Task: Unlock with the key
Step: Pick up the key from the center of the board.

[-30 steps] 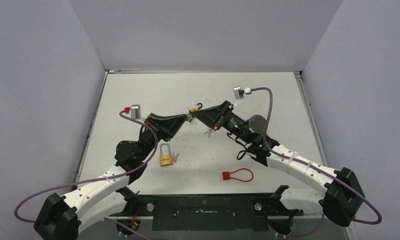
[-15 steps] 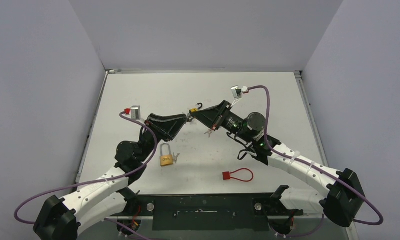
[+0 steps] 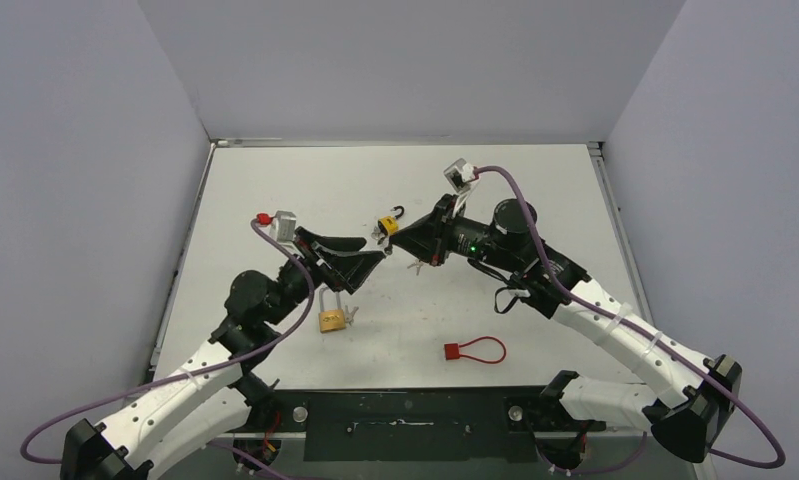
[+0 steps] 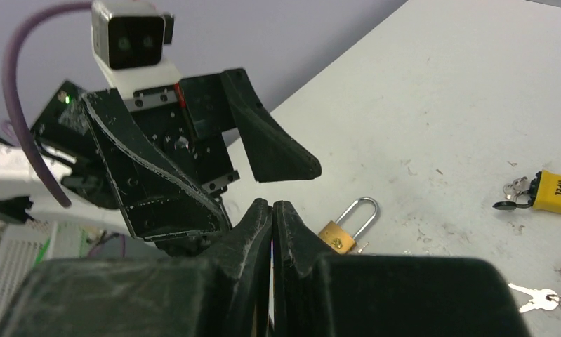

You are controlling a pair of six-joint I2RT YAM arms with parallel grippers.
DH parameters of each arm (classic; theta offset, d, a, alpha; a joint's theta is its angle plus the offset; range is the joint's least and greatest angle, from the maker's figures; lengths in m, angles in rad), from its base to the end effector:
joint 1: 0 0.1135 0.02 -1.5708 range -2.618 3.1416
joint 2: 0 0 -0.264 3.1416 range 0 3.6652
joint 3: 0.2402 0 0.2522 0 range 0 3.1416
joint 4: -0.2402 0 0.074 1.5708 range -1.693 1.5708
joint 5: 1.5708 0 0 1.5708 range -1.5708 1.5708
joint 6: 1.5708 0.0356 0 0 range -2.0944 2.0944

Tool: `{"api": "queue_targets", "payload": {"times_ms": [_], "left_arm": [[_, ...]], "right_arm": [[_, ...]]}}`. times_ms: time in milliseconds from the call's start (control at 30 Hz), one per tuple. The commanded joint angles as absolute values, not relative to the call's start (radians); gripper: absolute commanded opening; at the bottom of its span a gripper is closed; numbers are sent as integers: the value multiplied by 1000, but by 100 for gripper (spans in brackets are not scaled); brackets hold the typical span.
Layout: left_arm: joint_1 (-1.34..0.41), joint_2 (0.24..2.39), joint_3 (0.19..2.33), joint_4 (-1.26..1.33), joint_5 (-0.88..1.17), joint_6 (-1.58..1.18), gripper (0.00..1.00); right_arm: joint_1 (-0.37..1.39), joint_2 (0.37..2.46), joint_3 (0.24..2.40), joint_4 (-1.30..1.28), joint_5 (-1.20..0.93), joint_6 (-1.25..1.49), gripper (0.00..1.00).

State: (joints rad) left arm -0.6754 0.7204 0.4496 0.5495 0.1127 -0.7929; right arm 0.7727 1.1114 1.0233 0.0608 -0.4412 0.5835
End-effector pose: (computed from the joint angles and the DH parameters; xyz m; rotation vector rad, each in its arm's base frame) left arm 0.1371 -0.1149 0.3100 0.0226 1.4151 -1.3132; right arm 0.1744 0.1913 0.3854 -0.5435 1.6999 1.3688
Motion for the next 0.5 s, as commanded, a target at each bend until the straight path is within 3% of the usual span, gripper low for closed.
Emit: {"api": "queue_targets", "payload": {"times_ms": [0,233,467], "left_arm": [[-676,762,583,414,346,-625,80],[-674,879,634,502,631,-673,44],[-673,904,621,597,720,-731,8]], "right_arm": [[769,1101,1117,-108,-602,367,0],[770,1086,1139,-190,-749,263,0],[769,1073,1139,-206,-784,249,0]]}}
